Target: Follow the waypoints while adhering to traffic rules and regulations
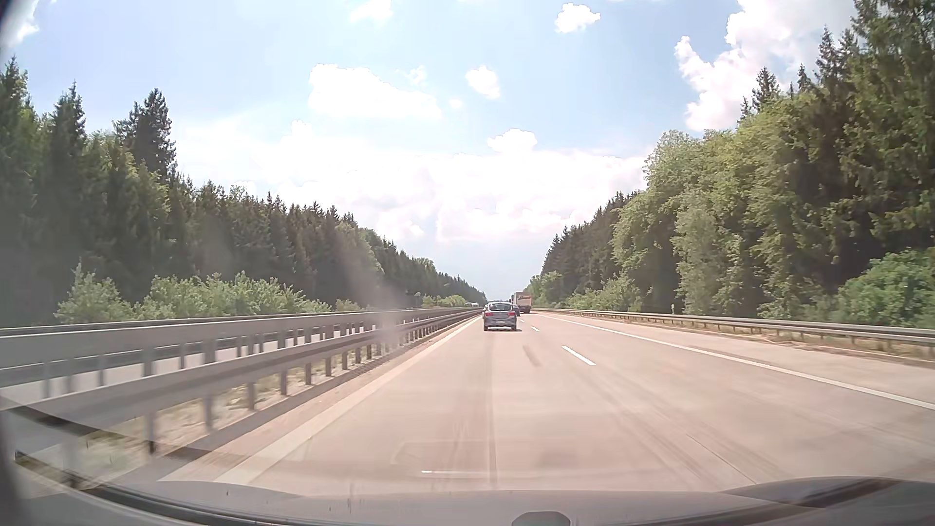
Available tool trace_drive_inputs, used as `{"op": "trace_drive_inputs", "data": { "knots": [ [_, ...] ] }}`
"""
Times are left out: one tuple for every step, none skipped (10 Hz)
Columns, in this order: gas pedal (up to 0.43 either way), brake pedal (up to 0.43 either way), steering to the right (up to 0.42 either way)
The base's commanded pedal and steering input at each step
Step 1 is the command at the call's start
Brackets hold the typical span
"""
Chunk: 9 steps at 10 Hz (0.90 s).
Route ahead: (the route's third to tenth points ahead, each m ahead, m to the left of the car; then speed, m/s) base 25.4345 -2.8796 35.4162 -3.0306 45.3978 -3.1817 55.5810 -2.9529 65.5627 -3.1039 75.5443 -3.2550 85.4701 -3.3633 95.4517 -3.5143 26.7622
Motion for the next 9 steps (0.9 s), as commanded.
{"op": "trace_drive_inputs", "data": {
  "knots": [
    [0.059, 0.0, -0.001],
    [0.087, 0.0, -0.001],
    [0.11, 0.0, -0.001],
    [0.13, 0.0, -0.001],
    [0.15, 0.0, -0.001],
    [0.15, 0.0, -0.001],
    [0.138, 0.0, -0.001],
    [0.138, 0.0, -0.001],
    [0.118, 0.0, -0.001]
  ]
}}
